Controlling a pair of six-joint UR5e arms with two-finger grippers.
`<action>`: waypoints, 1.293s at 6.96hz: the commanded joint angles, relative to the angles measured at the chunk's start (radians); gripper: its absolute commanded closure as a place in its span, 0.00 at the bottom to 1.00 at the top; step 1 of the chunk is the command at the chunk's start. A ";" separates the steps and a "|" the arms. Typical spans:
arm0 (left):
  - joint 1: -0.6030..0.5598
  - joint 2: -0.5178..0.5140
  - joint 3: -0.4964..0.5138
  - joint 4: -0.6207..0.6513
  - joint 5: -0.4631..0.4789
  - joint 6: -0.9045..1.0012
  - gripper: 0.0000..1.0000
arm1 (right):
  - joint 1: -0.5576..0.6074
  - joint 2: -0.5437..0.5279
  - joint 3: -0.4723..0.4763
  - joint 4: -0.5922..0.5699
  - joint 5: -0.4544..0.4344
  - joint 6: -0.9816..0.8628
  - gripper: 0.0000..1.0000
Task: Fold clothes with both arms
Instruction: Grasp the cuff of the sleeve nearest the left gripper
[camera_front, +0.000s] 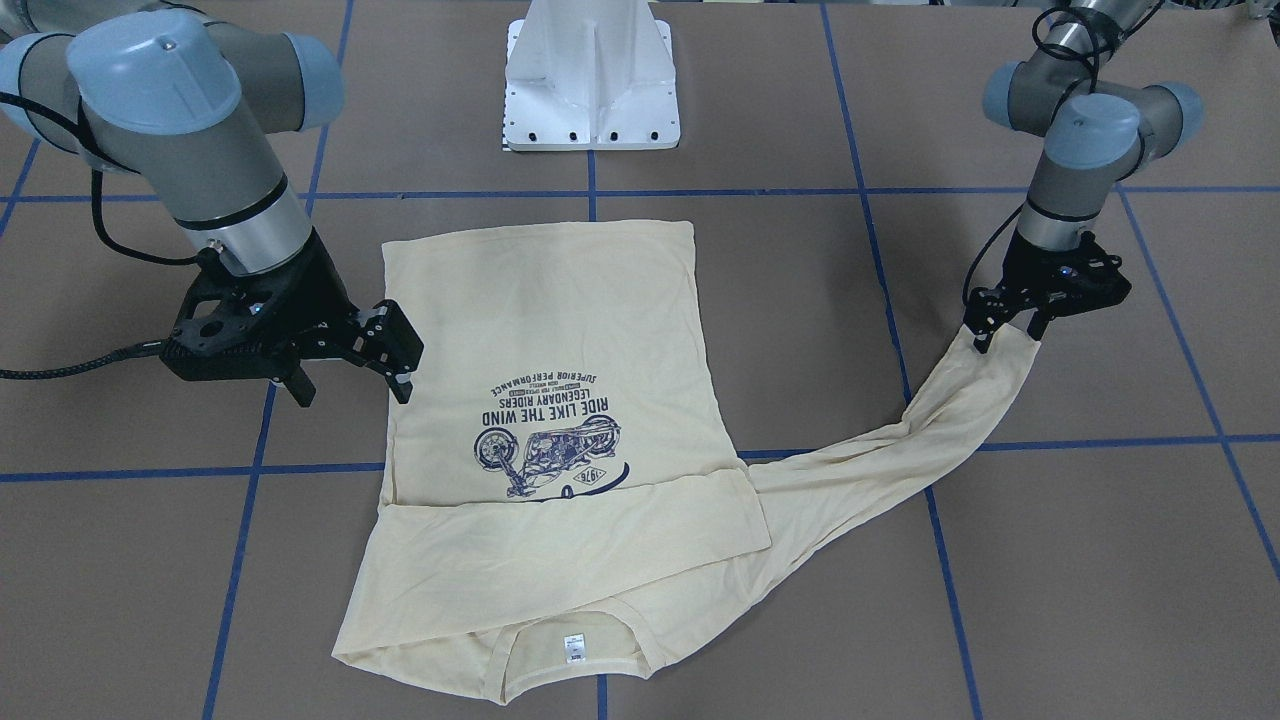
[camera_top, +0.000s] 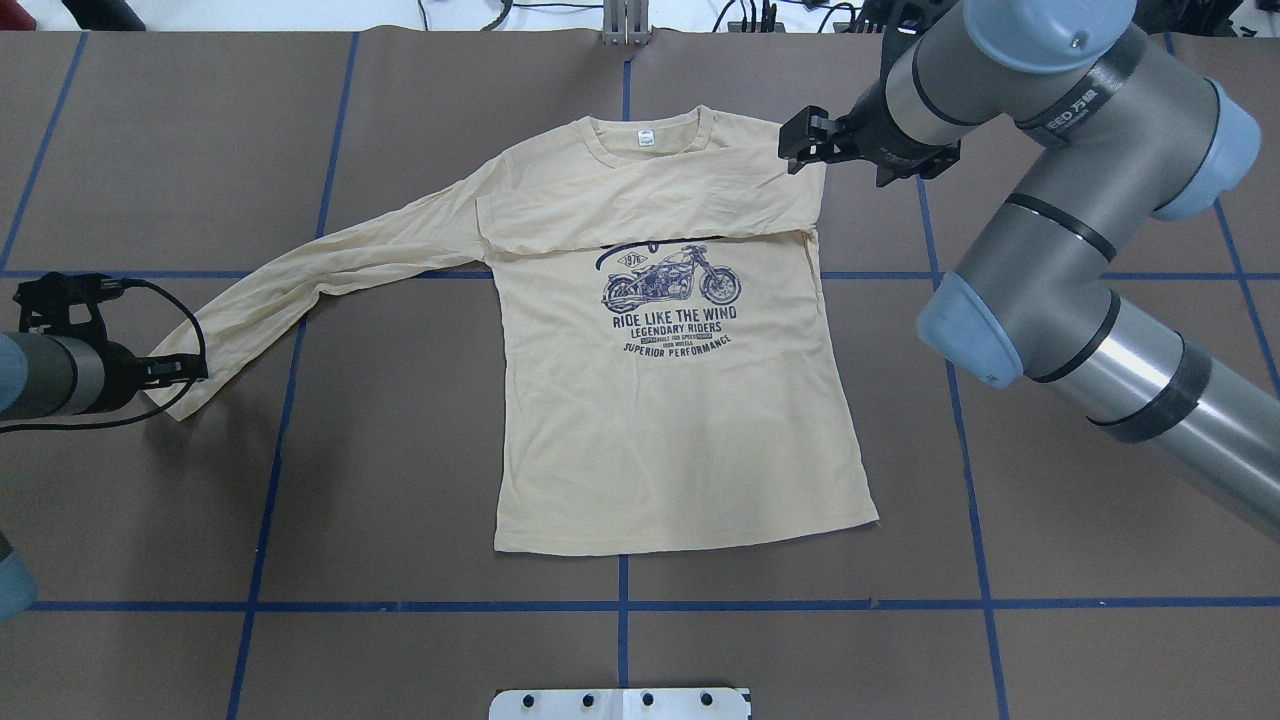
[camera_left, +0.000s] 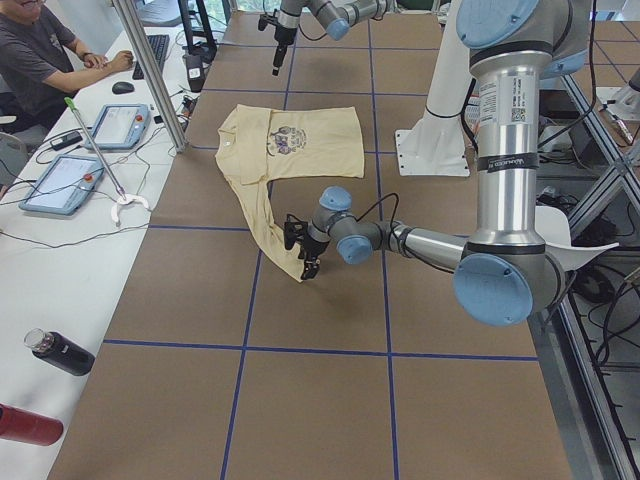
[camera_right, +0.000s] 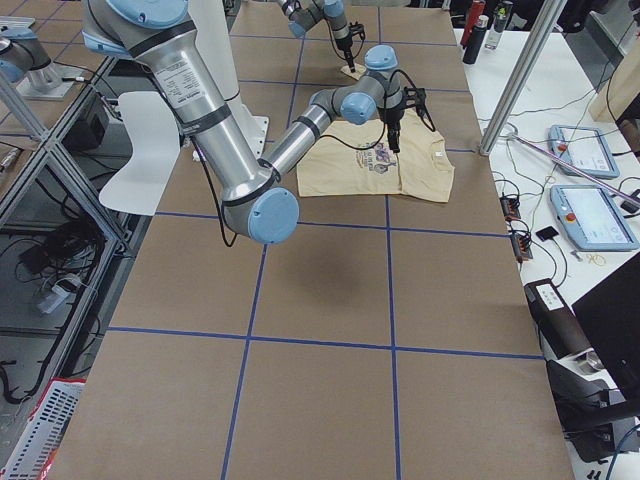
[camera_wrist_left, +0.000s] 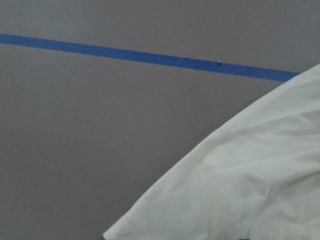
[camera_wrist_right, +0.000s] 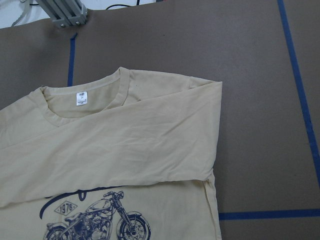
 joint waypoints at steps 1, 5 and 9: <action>0.000 -0.001 -0.002 0.003 -0.002 0.006 0.18 | 0.000 0.002 0.000 0.000 0.000 0.000 0.00; 0.000 0.002 0.001 0.006 -0.002 0.004 0.17 | 0.000 0.005 -0.001 0.000 0.000 0.006 0.00; 0.000 0.017 -0.010 0.006 -0.002 0.000 0.37 | 0.000 0.007 0.000 0.002 0.000 0.008 0.00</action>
